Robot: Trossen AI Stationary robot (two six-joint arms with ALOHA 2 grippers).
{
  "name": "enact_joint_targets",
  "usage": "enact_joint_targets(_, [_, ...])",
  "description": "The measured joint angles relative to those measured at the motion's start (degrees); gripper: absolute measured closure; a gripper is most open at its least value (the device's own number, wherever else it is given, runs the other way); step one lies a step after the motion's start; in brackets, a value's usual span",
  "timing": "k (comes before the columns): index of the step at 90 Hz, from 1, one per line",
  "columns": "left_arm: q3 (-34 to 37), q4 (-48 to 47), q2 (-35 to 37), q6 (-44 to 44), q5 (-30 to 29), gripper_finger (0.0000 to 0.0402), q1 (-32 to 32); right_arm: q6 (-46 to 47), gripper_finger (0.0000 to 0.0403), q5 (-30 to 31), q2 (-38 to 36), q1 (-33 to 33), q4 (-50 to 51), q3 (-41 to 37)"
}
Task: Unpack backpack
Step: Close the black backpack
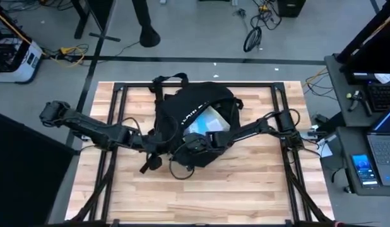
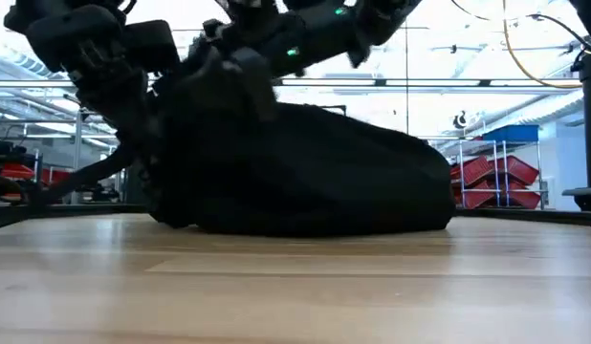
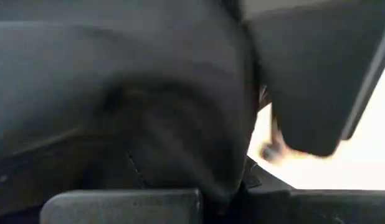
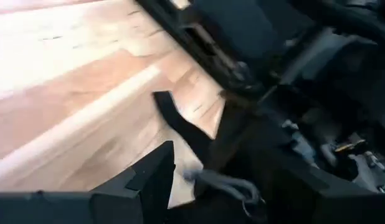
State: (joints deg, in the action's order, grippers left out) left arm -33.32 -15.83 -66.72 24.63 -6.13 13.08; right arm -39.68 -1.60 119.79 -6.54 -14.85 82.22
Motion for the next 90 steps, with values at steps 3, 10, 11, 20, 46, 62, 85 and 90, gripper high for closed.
enact_joint_targets(3, [0.0, 0.0, 0.0, 0.0, 0.4, 0.0401, -0.2, 0.0, 0.0206, 0.1, 0.2, 0.3, 0.6, 0.5])
enact_joint_targets(10, [0.0, -0.2, 0.0, 0.1, 1.1, 0.0401, -0.3, -0.5, 0.0207, 0.0, 0.2, 0.8, 2.0, 0.8])
enact_joint_targets(11, [0.0, -0.2, 0.0, 0.1, 1.2, 0.0401, -0.3, -0.8, 0.0207, 0.0, 0.2, 0.9, 2.1, 0.8])
enact_joint_targets(20, [0.0, -0.5, 0.0, 0.1, 1.9, 0.0401, -0.2, -2.6, 0.0220, 2.3, 0.2, 1.5, 4.4, 0.9])
enact_joint_targets(46, [0.0, -1.0, 0.0, 0.0, 2.5, 0.0401, -0.2, -6.7, 0.0291, 3.7, -0.1, 1.8, 8.7, 1.0])
enact_joint_targets(62, [-0.1, -0.9, 0.0, -1.0, 2.7, 0.0401, -0.2, -7.4, 0.0357, 3.9, -0.9, 1.6, 8.5, 0.9])
enact_joint_targets(85, [-0.3, -0.6, 0.1, -1.0, 2.6, 0.0401, -0.2, 0.9, 0.0374, 3.5, -2.0, 1.6, 9.3, 1.3])
enact_joint_targets(90, [-0.3, -0.6, 0.1, -1.1, 2.6, 0.0401, -0.3, 3.1, 0.0356, 3.5, -2.0, 1.6, 10.9, 2.3])
